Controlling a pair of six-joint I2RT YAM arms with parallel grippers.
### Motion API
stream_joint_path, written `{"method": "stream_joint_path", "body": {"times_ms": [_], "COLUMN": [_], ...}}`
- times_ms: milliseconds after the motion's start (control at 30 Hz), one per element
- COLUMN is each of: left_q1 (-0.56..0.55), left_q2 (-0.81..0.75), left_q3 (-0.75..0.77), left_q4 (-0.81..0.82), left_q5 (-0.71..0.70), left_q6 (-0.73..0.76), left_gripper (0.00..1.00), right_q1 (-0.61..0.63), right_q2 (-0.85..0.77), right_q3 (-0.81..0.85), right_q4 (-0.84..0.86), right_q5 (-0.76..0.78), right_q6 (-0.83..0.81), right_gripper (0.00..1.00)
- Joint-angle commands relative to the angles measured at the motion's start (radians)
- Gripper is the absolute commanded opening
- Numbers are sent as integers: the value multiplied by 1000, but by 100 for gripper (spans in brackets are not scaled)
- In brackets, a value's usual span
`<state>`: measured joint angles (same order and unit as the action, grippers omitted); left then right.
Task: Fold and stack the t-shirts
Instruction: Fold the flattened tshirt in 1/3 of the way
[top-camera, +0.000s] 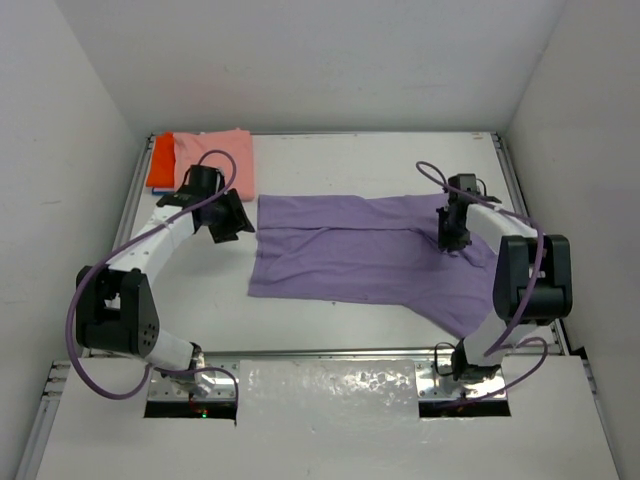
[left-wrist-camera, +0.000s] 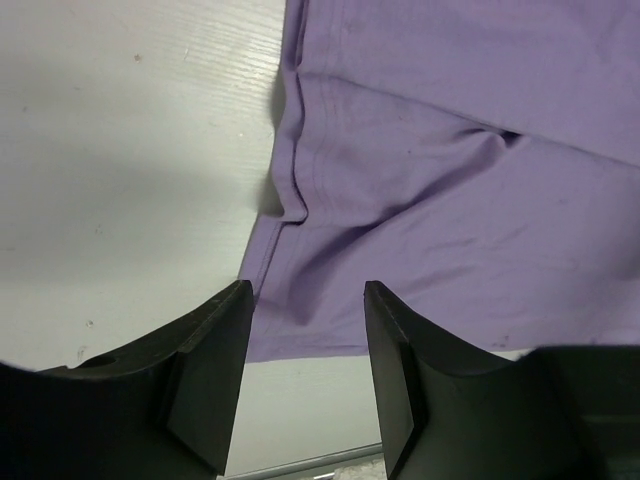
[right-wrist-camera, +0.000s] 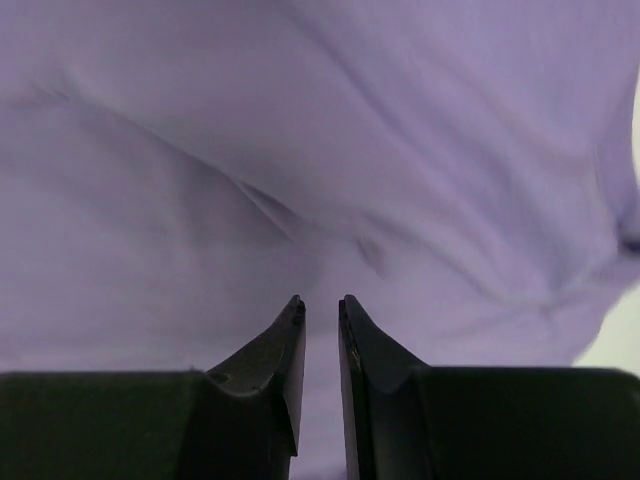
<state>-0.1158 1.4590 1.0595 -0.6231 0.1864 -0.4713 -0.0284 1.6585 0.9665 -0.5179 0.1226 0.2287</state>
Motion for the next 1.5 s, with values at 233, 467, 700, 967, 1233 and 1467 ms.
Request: {"method": "stream_joint_path", "body": {"times_ms": [233,467,700,967,1233,1467], "left_q1": [15,18,24,24,24,24], "left_q2": [-12,21,61,83,87,98], "left_q3": [-47,10,22,46,48,66], "left_q4": [59,26,42,51,54,45], "left_q5": [-8,-19,-2,16,24,16], "left_q6": [-6,26,30,20,11,14], "left_gripper": [46,46,46,46,46,45], "right_q1": [104,110,148,148,148,147], "right_q2": [119,115,89,102,122,170], "right_q3": [147,133,89,61,84,115], "right_q4": [81,90,102,101,98,90], "right_q5": [89,118,127,190,236,224], "right_q6": [-106,-114,-124,-114,-134,-114], "right_gripper": [23,21,20,18,17,17]}}
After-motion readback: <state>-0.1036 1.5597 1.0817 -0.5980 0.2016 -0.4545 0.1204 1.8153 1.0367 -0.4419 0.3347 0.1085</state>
